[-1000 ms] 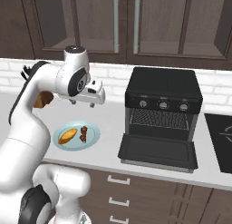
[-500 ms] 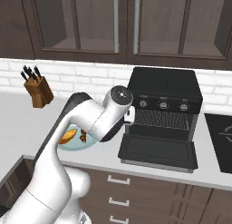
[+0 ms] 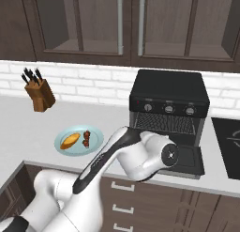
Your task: Pick up the kebab skewer and baguette bread, and place them inside the toaster oven. Close the toaster oven door and start by setting the timer.
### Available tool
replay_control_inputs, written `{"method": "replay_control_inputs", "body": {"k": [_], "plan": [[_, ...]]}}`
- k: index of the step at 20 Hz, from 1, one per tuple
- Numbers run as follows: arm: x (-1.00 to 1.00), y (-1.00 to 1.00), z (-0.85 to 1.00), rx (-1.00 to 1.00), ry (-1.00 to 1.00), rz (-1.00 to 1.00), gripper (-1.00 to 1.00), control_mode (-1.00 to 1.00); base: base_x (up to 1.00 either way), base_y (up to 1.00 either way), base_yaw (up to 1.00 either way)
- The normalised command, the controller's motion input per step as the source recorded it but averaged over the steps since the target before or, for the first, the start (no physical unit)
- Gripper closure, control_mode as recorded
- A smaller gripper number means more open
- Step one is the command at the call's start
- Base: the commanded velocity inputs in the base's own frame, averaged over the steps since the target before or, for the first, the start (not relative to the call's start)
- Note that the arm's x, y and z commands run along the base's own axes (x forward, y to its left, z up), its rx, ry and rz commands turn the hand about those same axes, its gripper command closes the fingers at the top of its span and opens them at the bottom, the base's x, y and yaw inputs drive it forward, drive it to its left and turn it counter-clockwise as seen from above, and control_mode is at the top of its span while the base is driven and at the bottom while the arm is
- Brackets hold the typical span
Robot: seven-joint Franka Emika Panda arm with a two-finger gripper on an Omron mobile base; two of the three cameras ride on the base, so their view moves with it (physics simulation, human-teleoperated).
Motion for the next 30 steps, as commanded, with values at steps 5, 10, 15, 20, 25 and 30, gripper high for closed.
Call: {"method": "replay_control_inputs", "body": {"k": [5, 10, 15, 20, 25, 30], "plan": [[0.52, -0.26, -0.06, 0.01, -0.19, 0.01, -1.00, -1.00, 0.00, 0.00, 0.00], [0.45, 0.00, -0.08, 0.00, -0.14, 0.00, -1.00, -1.00, 0.00, 0.00, 0.00], [0.43, -0.03, -0.18, -0.01, -0.10, -0.02, -1.00, -1.00, 0.00, 0.00, 0.00], [0.25, -0.35, -0.18, -0.01, -0.01, -0.03, -1.00, -1.00, 0.00, 0.00, 0.00], [0.47, -0.33, -0.15, 0.00, 0.00, -0.03, -1.00, -1.00, 0.00, 0.00, 0.00], [0.44, -0.09, -0.30, 0.00, -0.04, -0.04, -1.00, -1.00, 0.00, 0.00, 0.00]]}}
